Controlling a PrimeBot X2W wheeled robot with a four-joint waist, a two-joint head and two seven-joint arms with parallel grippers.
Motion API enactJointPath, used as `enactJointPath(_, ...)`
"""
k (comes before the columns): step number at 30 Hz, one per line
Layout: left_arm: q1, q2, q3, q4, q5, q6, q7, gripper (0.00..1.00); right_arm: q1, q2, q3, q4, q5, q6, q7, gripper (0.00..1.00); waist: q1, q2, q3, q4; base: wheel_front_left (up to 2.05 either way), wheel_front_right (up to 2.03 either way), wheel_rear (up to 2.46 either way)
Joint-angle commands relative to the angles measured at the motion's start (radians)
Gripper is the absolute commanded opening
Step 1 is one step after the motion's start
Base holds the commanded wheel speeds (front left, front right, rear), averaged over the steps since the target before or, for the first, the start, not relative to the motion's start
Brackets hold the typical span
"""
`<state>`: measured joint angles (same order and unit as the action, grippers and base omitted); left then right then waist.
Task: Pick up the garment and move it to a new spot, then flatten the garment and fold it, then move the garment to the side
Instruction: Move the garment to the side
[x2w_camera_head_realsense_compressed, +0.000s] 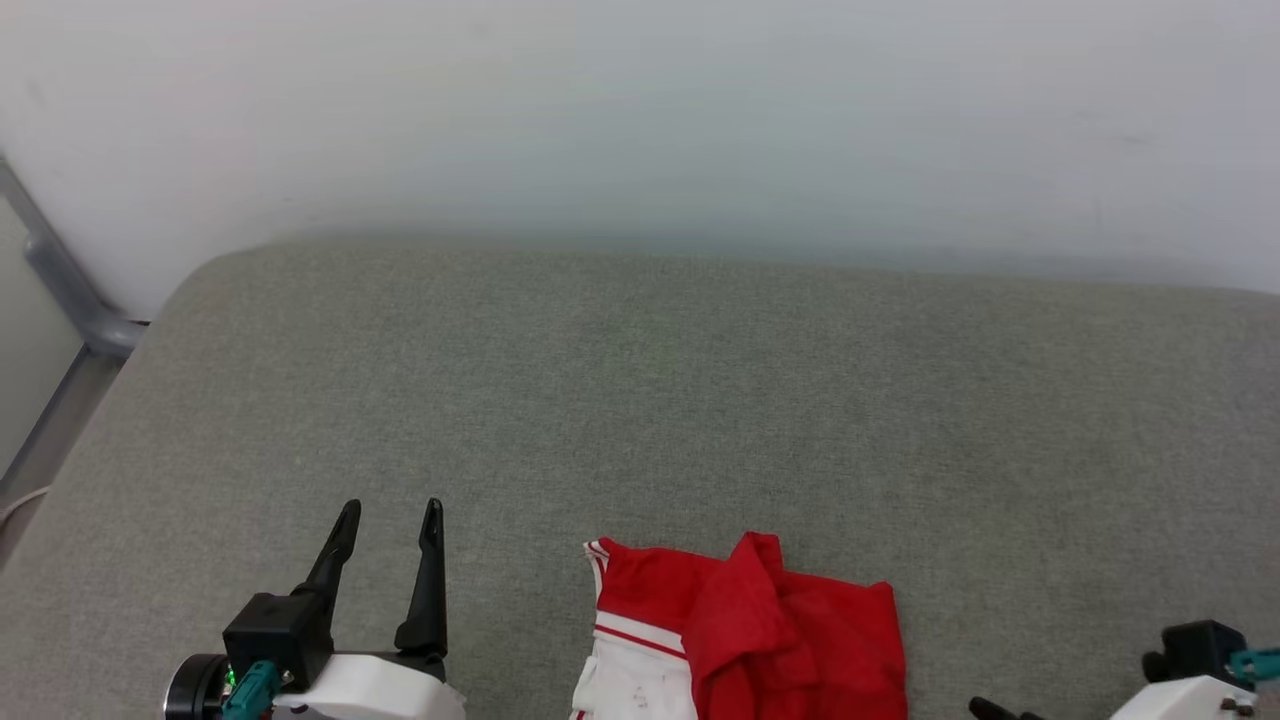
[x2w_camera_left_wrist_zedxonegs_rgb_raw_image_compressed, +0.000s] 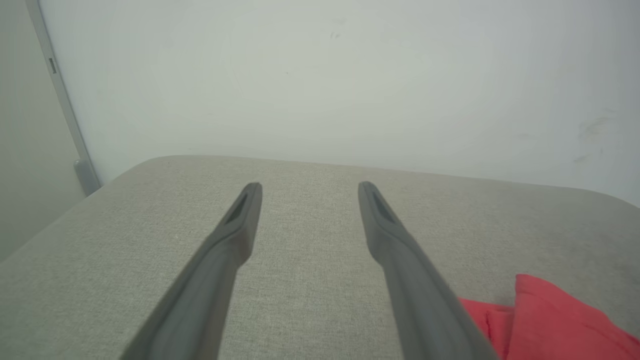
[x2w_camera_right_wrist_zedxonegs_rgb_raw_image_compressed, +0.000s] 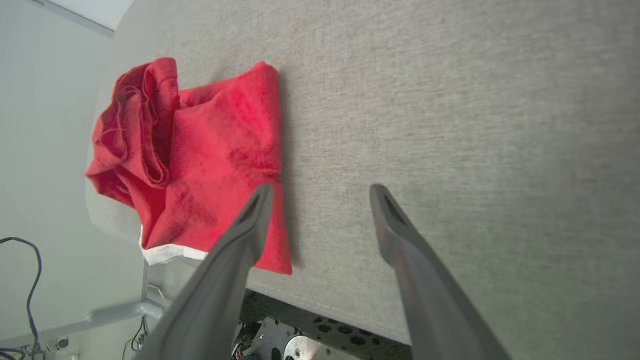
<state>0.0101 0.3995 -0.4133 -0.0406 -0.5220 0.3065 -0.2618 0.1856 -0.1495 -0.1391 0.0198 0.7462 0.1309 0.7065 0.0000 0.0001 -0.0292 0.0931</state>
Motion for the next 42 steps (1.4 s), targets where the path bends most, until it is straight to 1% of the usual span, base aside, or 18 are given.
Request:
enactJointPath(1, -0.020, -0.006, 0.005, 0.001, 0.009, -0.006, -0.004, 1.00, -0.023, -0.006, 0.020, 0.006, 0.013, -0.001, 0.019, 1.00, 0.0000, -0.0001, 0.017, 0.018, 0.00, 0.00, 0.00)
enactJointPath(5, -0.036, -0.025, 0.005, 0.001, 0.021, -0.023, -0.003, 1.00, -0.068, -0.007, 0.101, 0.036, 0.051, -0.001, 0.044, 1.00, 0.0000, -0.0001, 0.050, 0.044, 0.00, 0.00, 0.00)
enactJointPath(8, -0.053, -0.043, 0.009, 0.003, 0.029, -0.034, -0.003, 1.00, -0.110, -0.005, 0.151, 0.066, 0.074, -0.001, 0.035, 1.00, 0.0000, -0.0001, 0.076, 0.066, 0.00, 0.00, 0.00)
enactJointPath(10, -0.064, -0.052, 0.014, 0.005, 0.035, -0.045, -0.003, 1.00, -0.134, -0.016, 0.178, 0.091, 0.079, -0.001, 0.025, 1.00, 0.0000, -0.0001, 0.094, 0.078, 0.00, 0.00, 0.00)
enactJointPath(17, -0.082, -0.084, 0.040, 0.024, 0.054, -0.077, -0.003, 1.00, -0.193, -0.028, 0.267, 0.216, 0.095, -0.001, -0.001, 1.00, 0.0000, -0.0001, 0.139, 0.098, 0.00, 0.00, 0.00)
enactJointPath(18, -0.082, -0.087, 0.044, 0.026, 0.055, -0.080, -0.003, 1.00, -0.197, -0.028, 0.282, 0.231, 0.100, -0.001, -0.002, 0.84, 0.0000, -0.0001, 0.141, 0.098, 0.00, 0.00, 0.00)
enactJointPath(19, -0.082, -0.090, 0.049, 0.029, 0.058, -0.086, -0.003, 1.00, -0.199, -0.031, 0.295, 0.242, 0.104, -0.001, -0.006, 0.34, 0.0000, -0.0001, 0.143, 0.099, 0.00, 0.00, 0.00)
enactJointPath(20, -0.081, -0.095, 0.053, 0.032, 0.061, -0.088, -0.003, 1.00, -0.201, -0.032, 0.305, 0.251, 0.113, -0.001, -0.011, 0.05, 0.0000, -0.0001, 0.143, 0.098, 0.00, 0.00, 0.00)
enactJointPath(21, -0.080, -0.100, 0.056, 0.035, 0.064, -0.093, -0.003, 1.00, -0.206, -0.037, 0.317, 0.256, 0.116, -0.001, -0.014, 0.00, 0.0000, -0.0001, 0.142, 0.098, 0.00, 0.00, 0.00)
enactJointPath(24, -0.078, -0.110, 0.064, 0.045, 0.072, -0.103, -0.003, 1.00, -0.225, -0.057, 0.344, 0.251, 0.124, -0.001, -0.046, 0.00, 0.0000, -0.0001, 0.133, 0.093, 0.00, 0.00, 0.00)
enactJointPath(28, -0.066, -0.114, 0.078, 0.057, 0.080, -0.114, -0.003, 1.00, -0.255, -0.106, 0.378, 0.212, 0.105, -0.001, -0.087, 0.00, 0.0000, -0.0001, 0.107, 0.081, 0.00, 0.00, 0.00)
enactJointPath(33, -0.046, -0.120, 0.091, 0.059, 0.088, -0.121, -0.003, 1.00, -0.273, -0.183, 0.426, 0.140, 0.024, -0.001, -0.125, 0.00, 0.0000, -0.0001, 0.067, 0.048, 0.00, 0.00, 0.00)
enactJointPath(37, -0.024, -0.126, 0.098, 0.056, 0.093, -0.127, -0.003, 1.00, -0.282, -0.245, 0.448, 0.072, -0.049, -0.001, -0.126, 0.00, 0.0000, -0.0001, 0.037, -0.008, 0.00, 0.00, 0.00)
enactJointPath(42, -0.010, -0.137, 0.104, 0.045, 0.096, -0.136, -0.003, 1.00, -0.297, -0.313, 0.460, -0.026, -0.125, -0.001, -0.096, 0.00, 0.0000, -0.0001, 0.028, -0.124, 0.00, 0.00, 0.00)
